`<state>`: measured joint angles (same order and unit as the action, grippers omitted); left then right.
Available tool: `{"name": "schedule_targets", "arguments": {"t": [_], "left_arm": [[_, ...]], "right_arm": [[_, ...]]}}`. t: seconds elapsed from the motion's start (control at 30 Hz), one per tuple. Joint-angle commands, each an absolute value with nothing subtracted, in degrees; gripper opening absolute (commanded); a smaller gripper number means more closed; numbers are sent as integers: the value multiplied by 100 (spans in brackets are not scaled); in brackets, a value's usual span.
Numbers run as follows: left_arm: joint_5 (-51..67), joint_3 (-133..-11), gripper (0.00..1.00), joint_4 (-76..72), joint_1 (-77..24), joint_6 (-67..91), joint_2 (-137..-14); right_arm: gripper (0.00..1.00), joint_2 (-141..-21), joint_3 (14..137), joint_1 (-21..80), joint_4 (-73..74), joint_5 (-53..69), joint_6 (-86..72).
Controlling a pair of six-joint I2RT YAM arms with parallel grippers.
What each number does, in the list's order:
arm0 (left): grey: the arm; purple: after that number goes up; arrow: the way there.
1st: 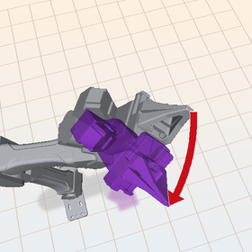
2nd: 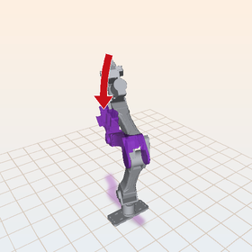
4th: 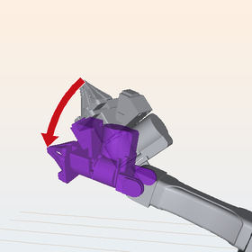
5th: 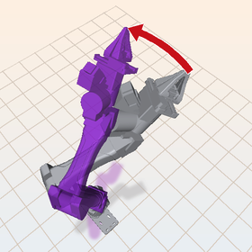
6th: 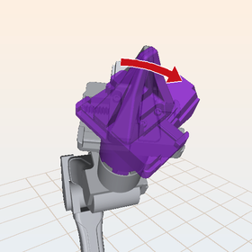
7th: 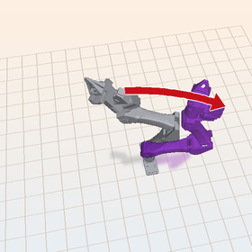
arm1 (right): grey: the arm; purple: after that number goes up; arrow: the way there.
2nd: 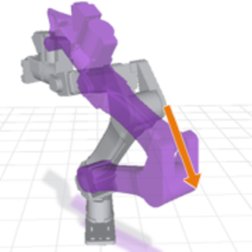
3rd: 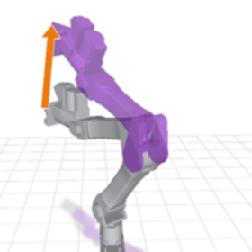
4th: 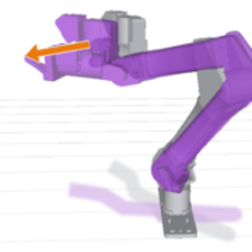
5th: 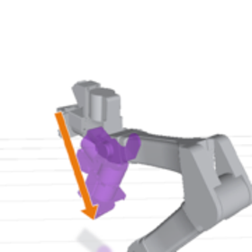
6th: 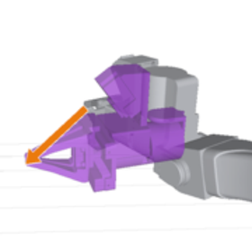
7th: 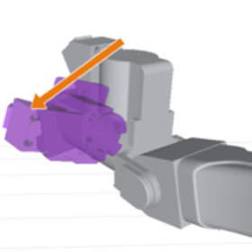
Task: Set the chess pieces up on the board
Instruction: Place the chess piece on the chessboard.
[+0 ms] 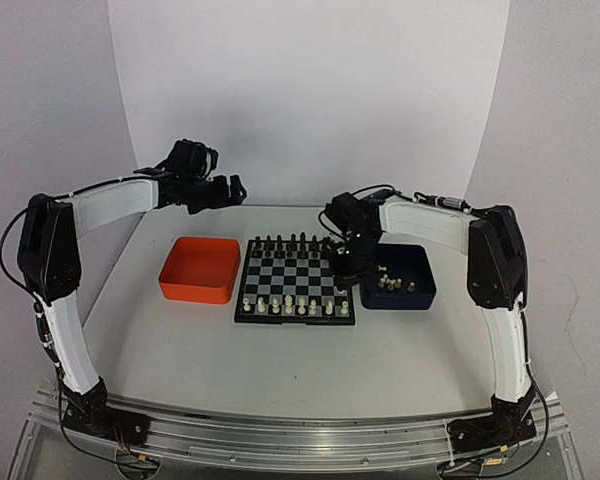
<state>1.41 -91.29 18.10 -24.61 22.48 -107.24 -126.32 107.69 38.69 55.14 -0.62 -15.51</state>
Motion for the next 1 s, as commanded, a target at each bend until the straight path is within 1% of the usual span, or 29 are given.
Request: {"name": "schedule_targets", "arguments": {"t": [0.0, 0.53, 0.97], "left_arm": [[127, -9043, 100, 1764, -2426, 2232, -10366], [96, -8907, 100, 1751, -2427, 2241, -10278], [90, -8873, 100, 1650, -2428, 2259, -10310]], "right_arm": [[0, -12858, 11007, 3922, 5670, 0, -1591], [0, -13116, 11121, 3956, 5757, -179, -1544], [3, -13285, 11222, 3956, 5787, -133, -1468]]}}
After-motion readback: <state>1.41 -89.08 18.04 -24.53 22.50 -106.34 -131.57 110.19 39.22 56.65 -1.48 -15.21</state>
